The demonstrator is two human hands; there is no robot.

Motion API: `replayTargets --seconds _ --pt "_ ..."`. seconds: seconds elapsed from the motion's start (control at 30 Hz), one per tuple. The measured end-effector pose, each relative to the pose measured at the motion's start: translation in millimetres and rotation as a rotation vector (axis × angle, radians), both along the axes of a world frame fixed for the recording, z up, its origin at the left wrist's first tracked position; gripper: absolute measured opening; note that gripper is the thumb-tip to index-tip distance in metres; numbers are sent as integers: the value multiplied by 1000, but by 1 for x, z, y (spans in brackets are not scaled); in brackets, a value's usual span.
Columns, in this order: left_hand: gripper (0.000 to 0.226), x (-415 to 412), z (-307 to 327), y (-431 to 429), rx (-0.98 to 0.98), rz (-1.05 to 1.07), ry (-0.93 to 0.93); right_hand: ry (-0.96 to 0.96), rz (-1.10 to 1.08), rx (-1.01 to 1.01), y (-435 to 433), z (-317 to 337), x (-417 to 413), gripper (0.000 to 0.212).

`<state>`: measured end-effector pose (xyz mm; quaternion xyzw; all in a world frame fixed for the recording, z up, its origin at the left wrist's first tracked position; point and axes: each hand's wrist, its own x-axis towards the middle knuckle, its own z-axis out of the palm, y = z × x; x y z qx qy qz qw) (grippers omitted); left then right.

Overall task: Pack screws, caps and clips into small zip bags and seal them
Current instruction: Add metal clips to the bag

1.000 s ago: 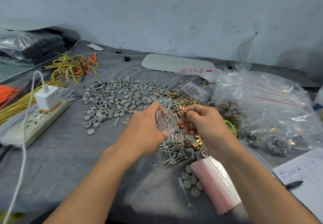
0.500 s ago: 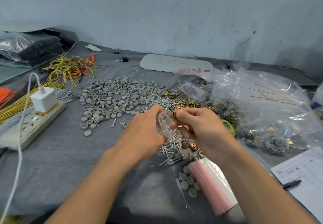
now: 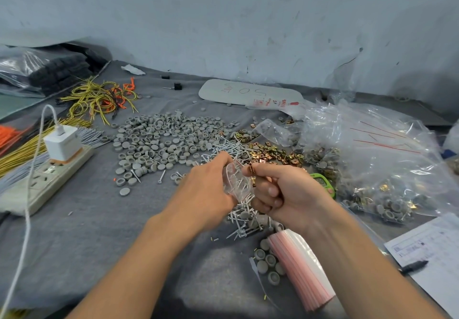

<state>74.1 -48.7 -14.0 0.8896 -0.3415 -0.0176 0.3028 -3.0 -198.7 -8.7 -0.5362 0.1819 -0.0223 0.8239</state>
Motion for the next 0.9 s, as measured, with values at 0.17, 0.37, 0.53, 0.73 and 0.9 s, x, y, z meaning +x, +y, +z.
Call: replayTargets --seconds 0.17,0.37,0.53,0.73,0.9 --pt "42 0 -1 -1 12 4 4 -24 -36 -39 6 -3 3 37" --pt "43 1 -1 -2 -22 -15 22 -98 -147 -995 24 -7 8 14" --pt "36 2 3 1 -79 2 32 -73 -360 -1037 -3 6 14 23" --pt "39 5 3 6 -76 11 40 476 -163 -1728 -60 -9 30 33" --pt "36 11 0 10 -83 38 34 508 27 -1932 -55 -29 44 27"
